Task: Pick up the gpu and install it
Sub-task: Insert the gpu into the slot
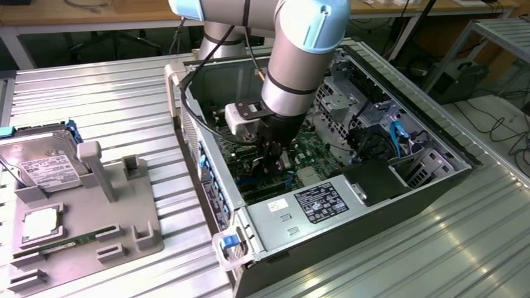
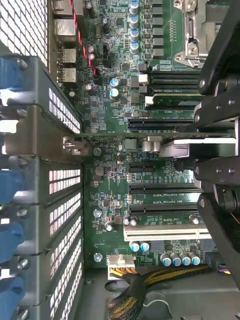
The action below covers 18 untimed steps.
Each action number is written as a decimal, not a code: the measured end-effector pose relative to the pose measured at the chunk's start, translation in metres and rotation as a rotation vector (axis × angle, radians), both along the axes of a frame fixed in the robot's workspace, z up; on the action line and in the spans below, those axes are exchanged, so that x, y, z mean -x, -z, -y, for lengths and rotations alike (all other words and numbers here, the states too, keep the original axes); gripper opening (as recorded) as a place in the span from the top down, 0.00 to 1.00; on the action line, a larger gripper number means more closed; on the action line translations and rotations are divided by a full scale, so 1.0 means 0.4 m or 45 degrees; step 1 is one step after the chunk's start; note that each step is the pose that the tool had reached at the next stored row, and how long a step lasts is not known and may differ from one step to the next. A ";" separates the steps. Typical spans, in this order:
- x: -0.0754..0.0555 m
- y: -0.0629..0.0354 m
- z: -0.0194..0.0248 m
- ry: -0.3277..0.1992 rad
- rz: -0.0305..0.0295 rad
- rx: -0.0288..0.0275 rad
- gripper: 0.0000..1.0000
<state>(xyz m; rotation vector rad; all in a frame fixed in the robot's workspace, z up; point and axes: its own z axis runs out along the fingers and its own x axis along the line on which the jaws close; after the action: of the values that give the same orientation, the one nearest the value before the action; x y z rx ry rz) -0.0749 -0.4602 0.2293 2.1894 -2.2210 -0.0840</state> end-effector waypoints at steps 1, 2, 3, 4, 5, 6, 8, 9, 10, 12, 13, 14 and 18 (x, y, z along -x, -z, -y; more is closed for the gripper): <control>0.000 0.005 0.000 0.000 0.0004 -0.0013 0.73; 0.000 0.010 0.000 0.000 0.0000 -0.0008 0.73; 0.000 0.012 0.000 0.000 -0.0009 -0.0003 0.73; 0.000 0.012 0.000 0.000 -0.0007 -0.0006 0.73; 0.000 0.013 0.000 0.000 -0.0003 -0.0015 0.73; 0.000 0.013 0.000 0.000 -0.0003 -0.0016 0.73; 0.000 0.013 0.000 0.000 -0.0003 -0.0016 0.73; 0.000 0.013 0.000 0.000 -0.0003 -0.0020 0.73; 0.000 0.017 -0.001 0.000 0.0018 -0.0066 0.71; 0.000 0.011 0.000 0.000 0.0000 -0.0022 0.65; 0.000 0.003 0.000 0.000 -0.0002 -0.0010 0.65; 0.000 -0.006 0.000 0.000 0.0010 -0.0023 0.65; 0.000 -0.053 0.000 0.000 0.0020 -0.0013 0.65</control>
<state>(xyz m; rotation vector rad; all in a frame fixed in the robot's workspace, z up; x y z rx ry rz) -0.0750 -0.4601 0.2504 2.1908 -2.2222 -0.0835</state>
